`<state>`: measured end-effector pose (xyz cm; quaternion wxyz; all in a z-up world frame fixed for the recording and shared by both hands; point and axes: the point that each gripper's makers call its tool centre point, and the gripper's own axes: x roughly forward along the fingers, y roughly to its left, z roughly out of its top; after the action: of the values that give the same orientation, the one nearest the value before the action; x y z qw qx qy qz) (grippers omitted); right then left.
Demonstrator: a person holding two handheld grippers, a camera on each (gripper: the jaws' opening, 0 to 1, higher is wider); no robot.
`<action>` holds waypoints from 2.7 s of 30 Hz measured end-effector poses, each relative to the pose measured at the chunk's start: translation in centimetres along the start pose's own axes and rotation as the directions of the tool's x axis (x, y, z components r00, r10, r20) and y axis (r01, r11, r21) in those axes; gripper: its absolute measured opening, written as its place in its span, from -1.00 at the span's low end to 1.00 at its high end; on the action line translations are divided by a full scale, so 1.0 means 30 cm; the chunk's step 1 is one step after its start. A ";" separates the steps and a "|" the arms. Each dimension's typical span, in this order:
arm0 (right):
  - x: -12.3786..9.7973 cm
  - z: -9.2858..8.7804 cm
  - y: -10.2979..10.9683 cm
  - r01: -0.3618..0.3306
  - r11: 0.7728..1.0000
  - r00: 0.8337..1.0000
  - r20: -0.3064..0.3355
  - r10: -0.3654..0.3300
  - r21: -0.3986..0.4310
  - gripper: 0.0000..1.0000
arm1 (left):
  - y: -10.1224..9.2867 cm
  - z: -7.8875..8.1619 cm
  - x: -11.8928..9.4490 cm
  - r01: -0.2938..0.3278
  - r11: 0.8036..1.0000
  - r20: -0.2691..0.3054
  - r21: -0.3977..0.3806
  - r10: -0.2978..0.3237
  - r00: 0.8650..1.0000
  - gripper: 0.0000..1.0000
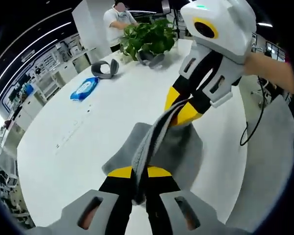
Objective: Fold the towel on the table until its edges align and the towel forms a compact rectangular stack.
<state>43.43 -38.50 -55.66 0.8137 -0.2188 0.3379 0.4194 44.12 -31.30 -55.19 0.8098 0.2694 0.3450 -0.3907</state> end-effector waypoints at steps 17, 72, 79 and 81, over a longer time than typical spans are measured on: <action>0.180 -0.055 -0.080 0.033 0.999 0.999 -0.027 -0.033 -0.010 -0.80 | 0.066 -0.095 0.172 -0.049 0.982 -0.024 -0.181 0.046 0.999 -0.82; -0.091 0.094 -0.109 0.184 0.956 0.891 0.372 -0.260 0.228 -0.11 | 0.139 -0.054 -0.090 -0.072 0.878 0.365 -0.473 0.270 0.891 0.02; -0.216 0.051 -0.009 0.178 0.951 0.867 0.417 -0.273 0.252 0.23 | 0.088 -0.092 -0.245 -0.097 0.849 0.419 -0.519 0.352 0.837 0.22; -0.245 0.037 0.012 0.192 0.948 0.857 0.427 -0.287 0.253 0.30 | 0.057 -0.099 -0.281 -0.086 0.844 0.436 -0.529 0.357 0.826 0.26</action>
<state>40.47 -41.52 -49.55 0.9341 -0.0706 0.1469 0.3177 40.64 -24.50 -50.26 0.9542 -0.0194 0.1656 -0.2485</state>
